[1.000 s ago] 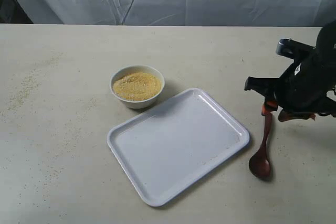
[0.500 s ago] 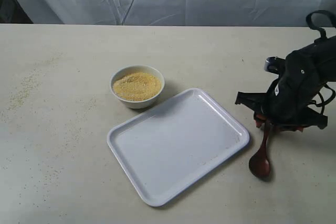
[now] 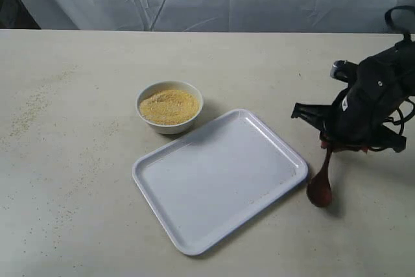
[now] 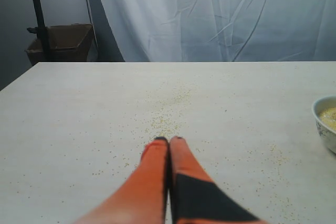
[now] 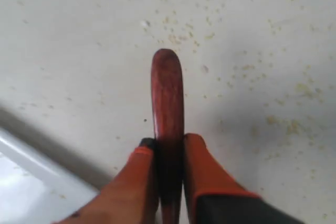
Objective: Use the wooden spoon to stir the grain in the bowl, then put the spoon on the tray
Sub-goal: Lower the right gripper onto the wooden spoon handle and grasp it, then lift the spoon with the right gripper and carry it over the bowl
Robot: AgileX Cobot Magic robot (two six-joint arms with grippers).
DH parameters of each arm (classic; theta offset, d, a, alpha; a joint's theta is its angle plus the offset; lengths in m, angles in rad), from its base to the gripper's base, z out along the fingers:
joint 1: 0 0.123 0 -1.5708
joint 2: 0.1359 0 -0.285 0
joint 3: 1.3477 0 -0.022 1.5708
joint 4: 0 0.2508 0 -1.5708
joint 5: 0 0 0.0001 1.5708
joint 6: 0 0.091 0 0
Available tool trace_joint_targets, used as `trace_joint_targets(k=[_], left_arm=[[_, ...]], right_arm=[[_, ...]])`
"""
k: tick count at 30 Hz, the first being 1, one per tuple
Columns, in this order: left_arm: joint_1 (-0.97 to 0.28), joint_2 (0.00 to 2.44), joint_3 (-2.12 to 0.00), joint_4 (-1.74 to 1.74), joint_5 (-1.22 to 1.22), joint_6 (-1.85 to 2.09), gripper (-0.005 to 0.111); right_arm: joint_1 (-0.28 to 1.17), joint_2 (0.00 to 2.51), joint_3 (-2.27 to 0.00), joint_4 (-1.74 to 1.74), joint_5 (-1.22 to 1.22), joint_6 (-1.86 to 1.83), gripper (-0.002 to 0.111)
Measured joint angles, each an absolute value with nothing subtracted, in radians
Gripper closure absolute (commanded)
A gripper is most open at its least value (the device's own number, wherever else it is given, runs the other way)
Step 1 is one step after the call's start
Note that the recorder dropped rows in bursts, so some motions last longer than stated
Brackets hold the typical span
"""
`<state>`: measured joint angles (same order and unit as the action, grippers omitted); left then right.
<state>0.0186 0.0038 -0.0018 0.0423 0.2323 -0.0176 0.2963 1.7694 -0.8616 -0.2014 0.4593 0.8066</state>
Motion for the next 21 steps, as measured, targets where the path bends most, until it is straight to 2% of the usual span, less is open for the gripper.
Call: trace_joint_targets(k=[10, 16, 21], left_arm=[[0.019, 0.004, -0.002, 0.042, 0.232, -0.018, 0.107], [0.019, 0.004, -0.002, 0.042, 0.232, -0.018, 0.107], [0.019, 0.004, -0.002, 0.042, 0.232, -0.018, 0.107]], right_arm=[[0.407, 1.711, -1.091, -0.146, 0.295, 0.903, 0.109], [0.494, 1.862, -1.268, -0.125, 0.093, 1.003, 0.109], [0.528, 2.029, -1.401, -0.105, 0.03, 1.02, 0.109]])
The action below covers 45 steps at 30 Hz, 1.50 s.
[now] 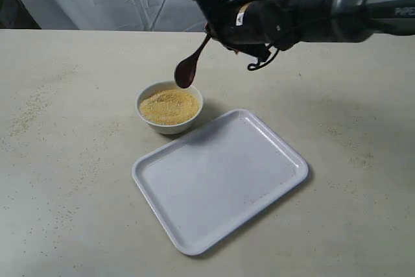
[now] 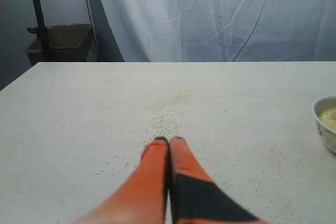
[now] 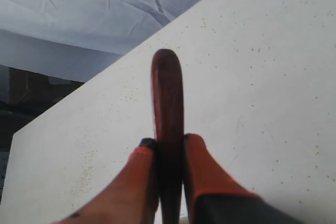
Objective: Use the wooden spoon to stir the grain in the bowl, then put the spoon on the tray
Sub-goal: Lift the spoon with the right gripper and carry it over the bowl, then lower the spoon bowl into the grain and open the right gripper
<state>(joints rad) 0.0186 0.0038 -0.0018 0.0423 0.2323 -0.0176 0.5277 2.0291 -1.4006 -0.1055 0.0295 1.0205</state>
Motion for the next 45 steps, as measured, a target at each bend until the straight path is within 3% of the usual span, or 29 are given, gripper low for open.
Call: trace_joint_targets(k=[18, 35, 39, 45], left_arm=[[0.019, 0.004, -0.002, 0.042, 0.232, -0.018, 0.107], [0.019, 0.004, -0.002, 0.042, 0.232, -0.018, 0.107], [0.019, 0.004, -0.002, 0.042, 0.232, -0.018, 0.107], [0.019, 0.004, -0.002, 0.042, 0.232, -0.018, 0.107]], right_arm=[[0.55, 2.185, -1.496, -0.076, -0.171, 1.027, 0.109], [0.574, 2.245, -1.496, -0.074, -0.16, 1.027, 0.109], [0.582, 2.245, -1.507, -0.047, -0.123, 1.025, 0.109], [0.591, 2.247, -1.797, -0.197, 0.259, 1.006, 0.109]])
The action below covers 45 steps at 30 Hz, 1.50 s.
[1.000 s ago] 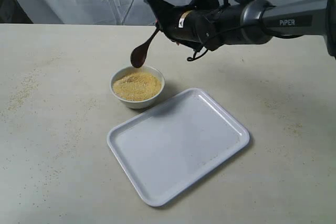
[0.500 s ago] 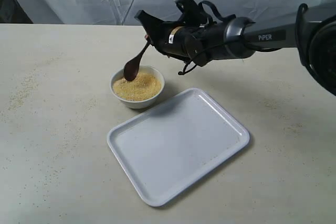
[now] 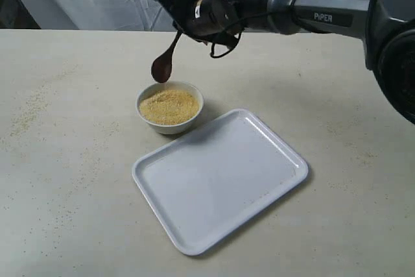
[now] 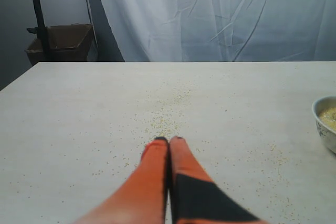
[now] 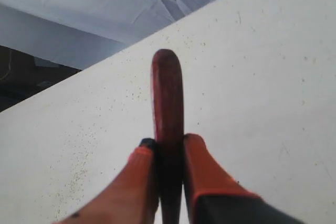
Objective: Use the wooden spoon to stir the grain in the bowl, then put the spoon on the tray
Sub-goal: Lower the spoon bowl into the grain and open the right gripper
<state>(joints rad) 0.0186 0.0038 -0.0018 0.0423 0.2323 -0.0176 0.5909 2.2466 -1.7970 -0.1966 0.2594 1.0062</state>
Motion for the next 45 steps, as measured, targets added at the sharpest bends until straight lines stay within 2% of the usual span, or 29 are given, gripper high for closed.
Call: trace_joint_targets(k=[6, 8, 9, 10, 11, 13, 22, 26, 27, 29, 32, 37, 40, 45], left_arm=[[0.019, 0.004, -0.002, 0.042, 0.232, -0.018, 0.107], [0.019, 0.004, -0.002, 0.042, 0.232, -0.018, 0.107], [0.019, 0.004, -0.002, 0.042, 0.232, -0.018, 0.107], [0.019, 0.004, -0.002, 0.042, 0.232, -0.018, 0.107], [0.019, 0.004, -0.002, 0.042, 0.232, -0.018, 0.107], [0.019, 0.004, -0.002, 0.042, 0.232, -0.018, 0.107], [0.019, 0.004, -0.002, 0.042, 0.232, -0.018, 0.107], [0.019, 0.004, -0.002, 0.042, 0.232, -0.018, 0.107], [0.019, 0.004, -0.002, 0.042, 0.232, -0.018, 0.107], [0.019, 0.004, -0.002, 0.042, 0.232, -0.018, 0.107], [0.019, 0.004, -0.002, 0.042, 0.232, -0.018, 0.107], [0.019, 0.004, -0.002, 0.042, 0.232, -0.018, 0.107], [0.019, 0.004, -0.002, 0.042, 0.232, -0.018, 0.107], [0.019, 0.004, -0.002, 0.042, 0.232, -0.018, 0.107]], right_arm=[[0.591, 2.318, -1.824, -0.18, 0.354, 1.009, 0.108], [0.591, 2.335, -1.824, -0.17, 0.4, 1.029, 0.097], [0.591, 2.335, -1.824, -0.166, 0.412, 1.042, 0.084], [0.591, 2.336, -1.824, -0.166, 0.425, 1.064, 0.078], [0.591, 2.337, -1.824, -0.164, 0.428, 1.072, 0.065], [0.591, 2.337, -1.824, -0.158, 0.429, 1.089, 0.058], [0.591, 2.299, -1.824, -0.122, 0.544, 1.077, 0.058], [0.591, 2.248, -1.824, -0.129, 0.658, 0.863, 0.059], [0.591, 2.24, -1.827, -0.121, 0.68, 0.782, 0.063], [0.591, 2.23, -1.844, -0.09, 0.73, 0.588, 0.076], [0.586, 2.217, -1.891, -0.052, 0.839, 0.3, 0.108], [0.578, 2.209, -1.944, -0.033, 0.99, -0.098, 0.108], [0.566, 2.209, -1.944, 0.0, 1.035, -0.178, 0.108], [0.539, 2.128, -1.848, 0.274, 0.928, -0.317, 0.108]])
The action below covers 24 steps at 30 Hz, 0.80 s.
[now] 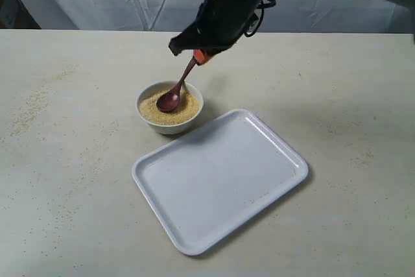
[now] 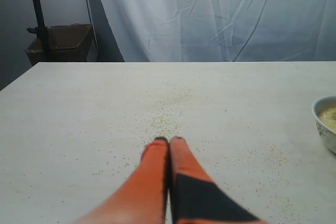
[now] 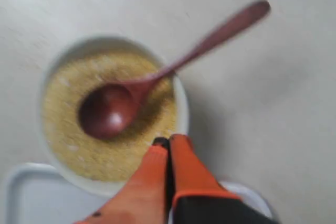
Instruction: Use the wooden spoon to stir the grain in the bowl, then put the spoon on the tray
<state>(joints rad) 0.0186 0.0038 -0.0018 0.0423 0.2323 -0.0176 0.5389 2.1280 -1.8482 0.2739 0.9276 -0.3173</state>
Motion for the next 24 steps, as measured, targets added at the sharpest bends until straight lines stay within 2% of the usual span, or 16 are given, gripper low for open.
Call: trace_joint_targets(k=[3, 7, 10, 13, 15, 20, 24], left_arm=[[0.019, 0.004, -0.002, 0.042, 0.232, -0.018, 0.107], [0.019, 0.004, -0.002, 0.042, 0.232, -0.018, 0.107], [0.019, 0.004, -0.002, 0.042, 0.232, -0.018, 0.107], [0.019, 0.004, -0.002, 0.042, 0.232, -0.018, 0.107], [0.019, 0.004, -0.002, 0.042, 0.232, -0.018, 0.107], [0.019, 0.004, -0.002, 0.042, 0.232, -0.018, 0.107], [0.019, 0.004, -0.002, 0.042, 0.232, -0.018, 0.107]], right_arm=[[0.535, 2.001, -1.683, 0.498, 0.654, -0.434, 0.108], [0.553, 1.836, -1.394, 0.819, 0.121, -0.504, 0.108], [0.581, 1.806, -1.229, 0.976, -0.252, -0.426, 0.109], [0.589, 1.821, -1.118, 0.946, -0.367, -0.186, 0.109], [0.591, 1.84, -1.091, 0.814, -0.368, 0.009, 0.109], [0.585, 1.871, -1.078, 0.068, -0.341, 0.686, 0.109], [0.485, 1.895, -1.083, -0.613, -0.618, 1.325, 0.109]])
